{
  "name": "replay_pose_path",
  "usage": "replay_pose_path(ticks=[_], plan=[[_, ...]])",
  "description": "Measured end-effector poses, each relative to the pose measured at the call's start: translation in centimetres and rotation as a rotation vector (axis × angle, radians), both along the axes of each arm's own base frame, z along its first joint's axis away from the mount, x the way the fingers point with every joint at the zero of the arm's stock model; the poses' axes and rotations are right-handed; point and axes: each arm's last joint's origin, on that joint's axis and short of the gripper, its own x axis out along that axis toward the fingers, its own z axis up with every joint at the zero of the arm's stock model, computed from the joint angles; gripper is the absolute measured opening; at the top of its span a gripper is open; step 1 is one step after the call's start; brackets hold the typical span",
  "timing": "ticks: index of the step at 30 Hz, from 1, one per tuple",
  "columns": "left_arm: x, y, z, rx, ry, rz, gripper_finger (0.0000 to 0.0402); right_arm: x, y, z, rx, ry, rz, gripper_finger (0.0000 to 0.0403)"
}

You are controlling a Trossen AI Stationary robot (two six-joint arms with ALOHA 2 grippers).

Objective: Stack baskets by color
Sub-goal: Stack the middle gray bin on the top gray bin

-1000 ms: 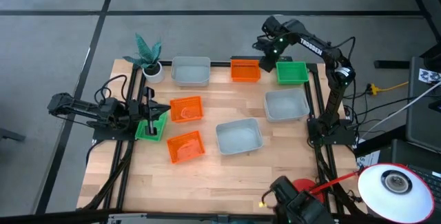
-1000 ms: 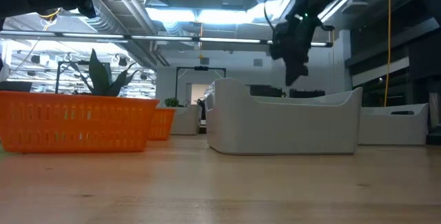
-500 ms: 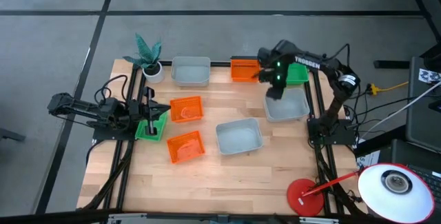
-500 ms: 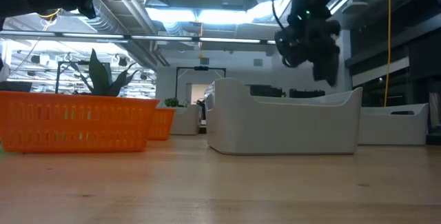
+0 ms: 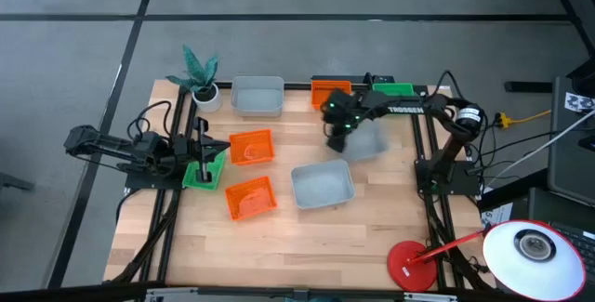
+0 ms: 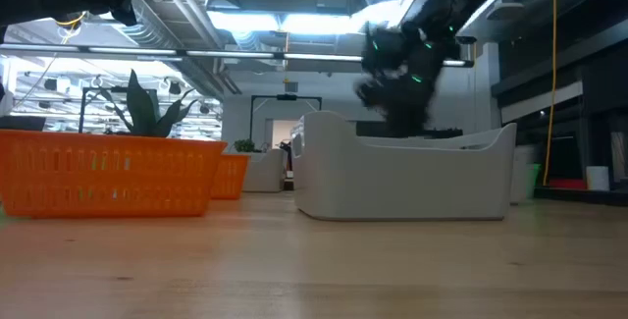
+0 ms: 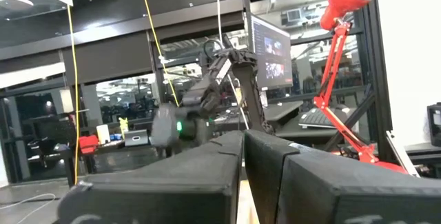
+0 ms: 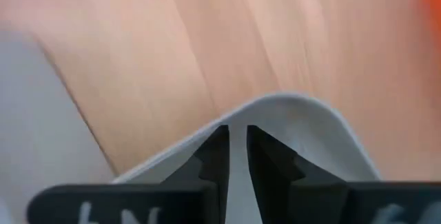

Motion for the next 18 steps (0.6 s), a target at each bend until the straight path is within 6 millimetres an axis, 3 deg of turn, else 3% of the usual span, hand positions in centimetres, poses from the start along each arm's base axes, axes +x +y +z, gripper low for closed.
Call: replay_pose_path(ticks=[4,8,13,18], plan=[[0.0,0.0,0.0,0.000,0.001,0.000,0.0009,3.4,1.7,3.3,-0.068,-0.248,0.148,0.0053],[0.0,0.0,0.0,0.000,0.001,0.000,0.0009,4.2,2.9,5.7,-0.122,-0.206,0.201,0.0053],[0.0,0.0,0.0,0.000,0.001,0.001,0.0009,2.4,3.0,7.3,-0.166,0.091,0.140,0.0053],[0.0,0.0,0.0,0.000,0.001,0.001,0.0009,-1.2,2.7,7.9,-0.156,0.303,0.017,0.0053]])
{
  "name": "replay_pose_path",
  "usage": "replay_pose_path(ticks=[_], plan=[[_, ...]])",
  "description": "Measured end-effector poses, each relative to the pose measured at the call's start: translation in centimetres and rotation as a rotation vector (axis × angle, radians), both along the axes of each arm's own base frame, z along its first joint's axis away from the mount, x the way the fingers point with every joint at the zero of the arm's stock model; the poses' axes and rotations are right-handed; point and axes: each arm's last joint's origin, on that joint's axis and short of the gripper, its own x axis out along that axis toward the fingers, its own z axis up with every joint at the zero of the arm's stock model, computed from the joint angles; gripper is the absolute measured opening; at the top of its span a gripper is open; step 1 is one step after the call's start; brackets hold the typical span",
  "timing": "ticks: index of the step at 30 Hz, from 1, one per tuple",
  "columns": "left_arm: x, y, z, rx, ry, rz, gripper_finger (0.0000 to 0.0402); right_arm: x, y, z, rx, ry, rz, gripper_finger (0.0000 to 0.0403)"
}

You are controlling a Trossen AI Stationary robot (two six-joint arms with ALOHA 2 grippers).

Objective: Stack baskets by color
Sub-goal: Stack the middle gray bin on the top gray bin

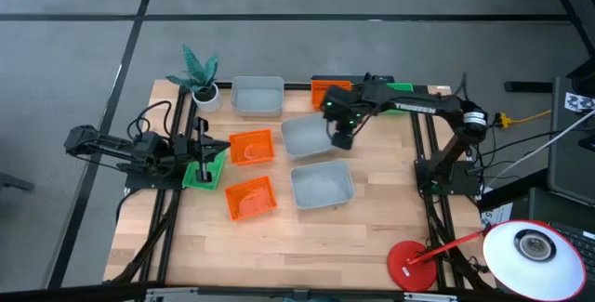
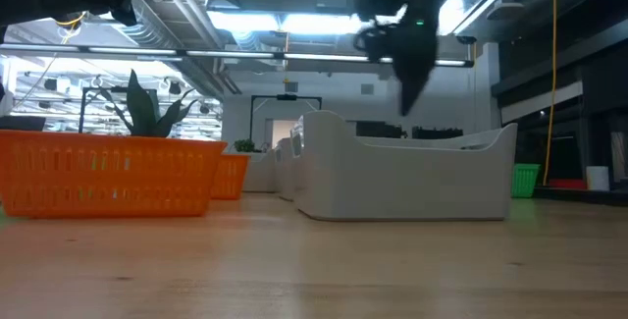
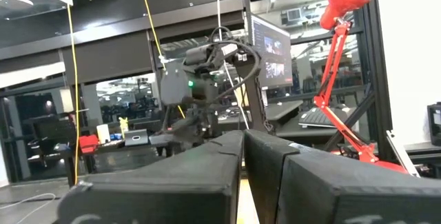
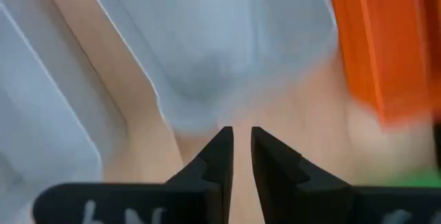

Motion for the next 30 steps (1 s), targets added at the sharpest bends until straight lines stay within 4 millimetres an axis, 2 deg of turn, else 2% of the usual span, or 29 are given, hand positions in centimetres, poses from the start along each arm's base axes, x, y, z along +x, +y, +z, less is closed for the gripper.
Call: replay_pose_path(ticks=[4,7,11,14,17,21,25,30], plan=[[0.0,0.0,0.0,0.000,0.000,0.000,0.0009,-3.5,1.1,-0.3,0.024,0.003,-0.094,0.0053],[0.0,0.0,0.0,0.000,0.000,0.000,0.0009,-6.4,3.4,-0.9,0.056,-0.091,-0.169,0.0053],[0.0,0.0,0.2,-0.087,-0.012,-0.035,0.0009,-9.3,7.3,-1.8,0.160,-0.345,-0.144,0.0053],[0.9,0.2,1.8,-0.179,0.018,0.020,0.0009,-10.5,9.1,-1.6,0.204,-0.588,-0.063,0.0053],[3.5,0.0,3.2,-0.197,0.157,0.057,0.0009,-11.3,10.0,-1.1,0.200,-0.808,0.029,0.0053],[8.5,-0.1,5.0,-0.172,0.307,0.130,0.0009,-12.0,10.3,-1.0,0.170,-0.968,0.105,0.0053],[13.0,0.8,6.3,-0.095,0.433,0.270,0.0009,-12.4,10.4,-1.2,0.174,-0.988,0.109,0.0053],[17.3,1.6,8.0,-0.140,0.545,0.213,0.0011,-12.5,11.0,-2.1,0.200,-0.947,0.124,0.0053]])
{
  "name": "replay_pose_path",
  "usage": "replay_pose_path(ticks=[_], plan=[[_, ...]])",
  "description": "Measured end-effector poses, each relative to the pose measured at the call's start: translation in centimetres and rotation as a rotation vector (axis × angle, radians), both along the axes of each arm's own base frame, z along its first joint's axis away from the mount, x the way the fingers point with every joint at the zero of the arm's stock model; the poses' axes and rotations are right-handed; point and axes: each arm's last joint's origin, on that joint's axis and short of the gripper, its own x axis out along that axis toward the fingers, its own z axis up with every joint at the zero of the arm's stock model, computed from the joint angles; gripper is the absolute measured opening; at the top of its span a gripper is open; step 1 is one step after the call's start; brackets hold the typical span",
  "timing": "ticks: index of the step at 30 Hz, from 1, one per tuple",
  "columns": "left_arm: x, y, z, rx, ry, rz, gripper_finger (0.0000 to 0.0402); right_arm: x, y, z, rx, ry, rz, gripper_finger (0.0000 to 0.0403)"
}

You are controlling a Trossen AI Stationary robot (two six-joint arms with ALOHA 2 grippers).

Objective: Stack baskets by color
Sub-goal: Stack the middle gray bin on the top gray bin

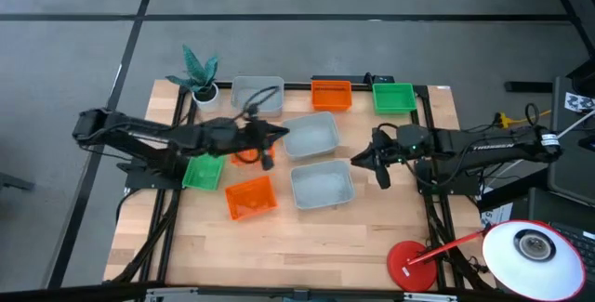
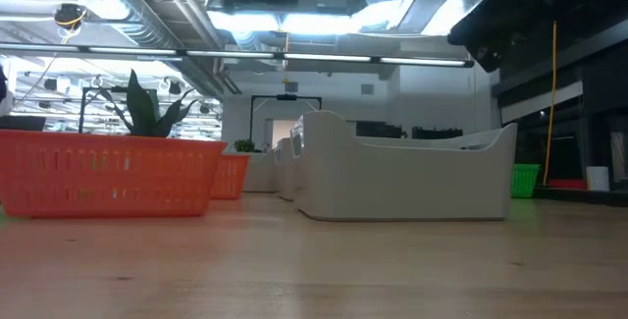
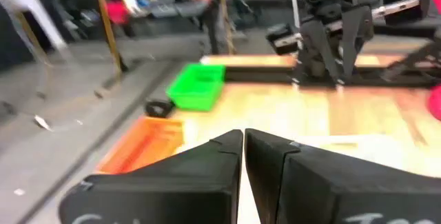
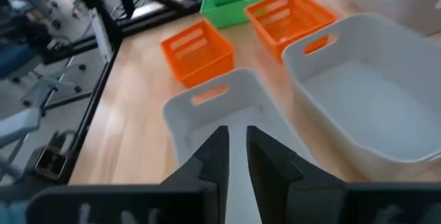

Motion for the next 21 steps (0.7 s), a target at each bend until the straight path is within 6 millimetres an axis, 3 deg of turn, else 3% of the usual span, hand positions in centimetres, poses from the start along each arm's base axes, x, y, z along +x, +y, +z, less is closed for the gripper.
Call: replay_pose_path(ticks=[6,10,15,21], plan=[[3.9,0.6,1.2,-0.059,0.157,-0.081,0.0056,-0.1,0.7,-0.3,-0.046,0.006,0.058,0.0053],[5.8,2.2,1.3,-0.161,0.236,-0.055,0.0097,-0.1,0.8,-0.3,-0.081,0.001,0.080,0.0053],[7.7,4.8,-0.4,-0.307,0.306,-0.052,0.0122,-0.1,0.8,-0.3,-0.090,0.000,0.084,0.0053],[8.6,9.0,-2.8,-0.293,0.389,0.073,0.0122,-0.1,0.7,-0.3,-0.093,0.003,0.085,0.0053]])
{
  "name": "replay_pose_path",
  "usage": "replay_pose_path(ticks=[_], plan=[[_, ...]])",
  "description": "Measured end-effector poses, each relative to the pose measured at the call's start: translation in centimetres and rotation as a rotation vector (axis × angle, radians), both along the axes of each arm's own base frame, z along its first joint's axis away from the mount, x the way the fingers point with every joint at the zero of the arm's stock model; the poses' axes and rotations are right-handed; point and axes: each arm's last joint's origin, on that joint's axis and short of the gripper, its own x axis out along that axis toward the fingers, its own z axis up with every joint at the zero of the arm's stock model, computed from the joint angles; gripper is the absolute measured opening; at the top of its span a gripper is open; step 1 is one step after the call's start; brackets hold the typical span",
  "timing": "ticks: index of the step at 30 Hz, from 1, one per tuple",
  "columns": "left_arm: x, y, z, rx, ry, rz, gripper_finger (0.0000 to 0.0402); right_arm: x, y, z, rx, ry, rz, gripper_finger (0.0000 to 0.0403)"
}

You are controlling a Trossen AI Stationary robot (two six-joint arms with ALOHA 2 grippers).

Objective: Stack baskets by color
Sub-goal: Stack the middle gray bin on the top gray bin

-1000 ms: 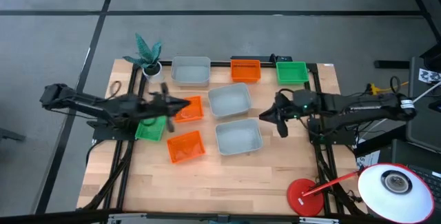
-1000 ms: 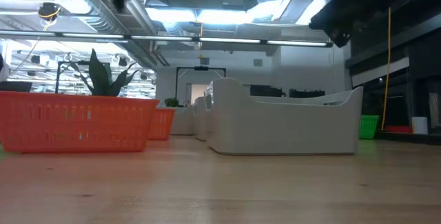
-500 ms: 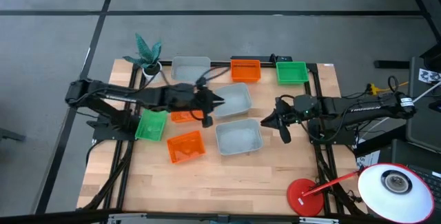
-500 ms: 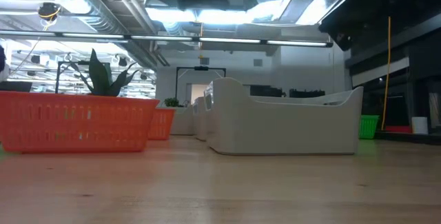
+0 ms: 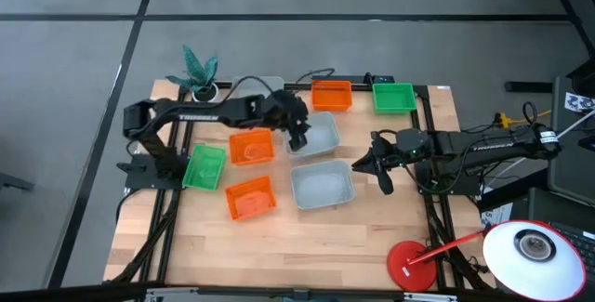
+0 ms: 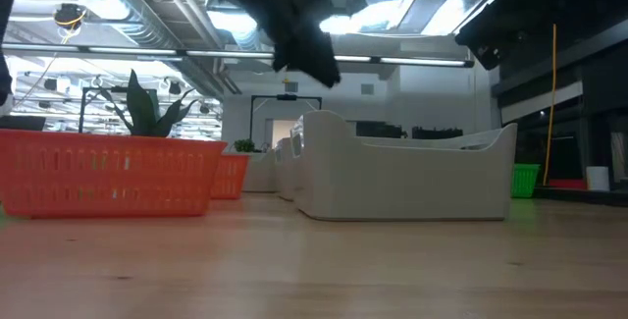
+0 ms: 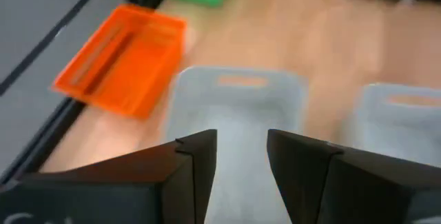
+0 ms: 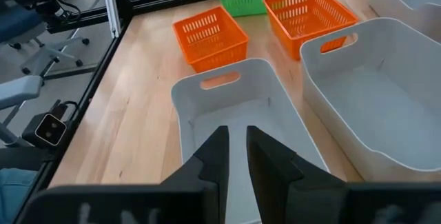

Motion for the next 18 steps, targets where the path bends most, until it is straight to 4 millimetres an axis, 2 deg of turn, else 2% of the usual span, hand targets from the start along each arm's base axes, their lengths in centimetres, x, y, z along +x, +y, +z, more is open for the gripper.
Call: replay_pose_path(ticks=[4,7,12,18], plan=[[-0.3,2.8,-2.5,-0.070,0.104,-0.008,0.0122,0.0,0.0,0.0,-0.004,0.000,0.002,0.0053],[-0.2,4.3,-3.5,-0.030,0.134,-0.022,0.0120,0.0,0.0,0.0,-0.018,-0.002,0.009,0.0053],[-0.3,5.7,-5.1,-0.039,0.187,-0.022,0.0120,0.0,0.0,0.0,-0.017,-0.002,0.008,0.0053],[-0.4,6.5,-5.8,-0.064,0.194,-0.017,0.0119,0.0,0.0,0.0,-0.018,0.000,0.008,0.0053]])
